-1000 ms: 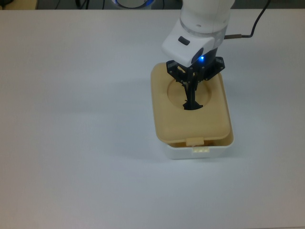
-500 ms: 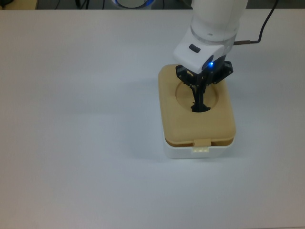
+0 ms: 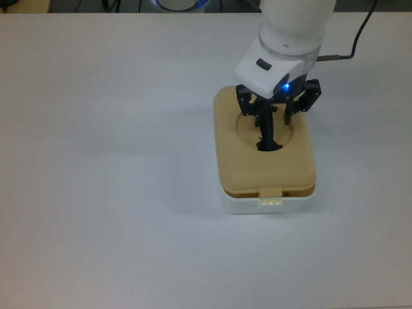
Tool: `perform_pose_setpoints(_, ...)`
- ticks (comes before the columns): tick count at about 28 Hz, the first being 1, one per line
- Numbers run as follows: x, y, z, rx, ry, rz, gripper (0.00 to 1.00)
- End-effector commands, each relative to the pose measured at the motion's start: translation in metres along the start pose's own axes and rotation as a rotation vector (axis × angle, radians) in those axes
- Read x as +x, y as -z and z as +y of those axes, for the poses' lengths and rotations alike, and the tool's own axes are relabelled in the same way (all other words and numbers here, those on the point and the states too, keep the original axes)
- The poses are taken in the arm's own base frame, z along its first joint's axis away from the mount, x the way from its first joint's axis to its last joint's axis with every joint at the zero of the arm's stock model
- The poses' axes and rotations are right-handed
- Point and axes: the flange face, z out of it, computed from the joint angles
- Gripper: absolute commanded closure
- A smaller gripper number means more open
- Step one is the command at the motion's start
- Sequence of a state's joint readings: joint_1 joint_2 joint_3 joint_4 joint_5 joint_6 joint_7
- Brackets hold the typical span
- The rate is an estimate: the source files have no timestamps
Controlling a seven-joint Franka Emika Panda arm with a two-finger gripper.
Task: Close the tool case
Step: 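Open the gripper, release the handle, and raise the gripper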
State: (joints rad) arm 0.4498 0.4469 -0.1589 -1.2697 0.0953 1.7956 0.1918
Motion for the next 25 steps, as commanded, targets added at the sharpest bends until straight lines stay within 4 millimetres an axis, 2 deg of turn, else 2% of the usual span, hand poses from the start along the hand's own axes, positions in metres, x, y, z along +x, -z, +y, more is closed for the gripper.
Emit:
perform_pose_setpoints(1, -0.006, 0.012, 0.001, -0.009, -0.022, -0.007, 0.0)
perform_pose_setpoints(8, -0.021, 0.038, 0.012, -0.042, -0.023, -0.041, 0.0)
perform_pose_setpoints(15, -0.041, 0.079, 0.029, -0.06, -0.027, -0.058, 0.0)
perform_pose_setpoints(19, -0.046, 0.085, 0.039, -0.094, -0.03, -0.071, 0.0)
perform_pose_setpoints(25, -0.046, 0.081, 0.06, -0.114, -0.021, -0.101, 0.0)
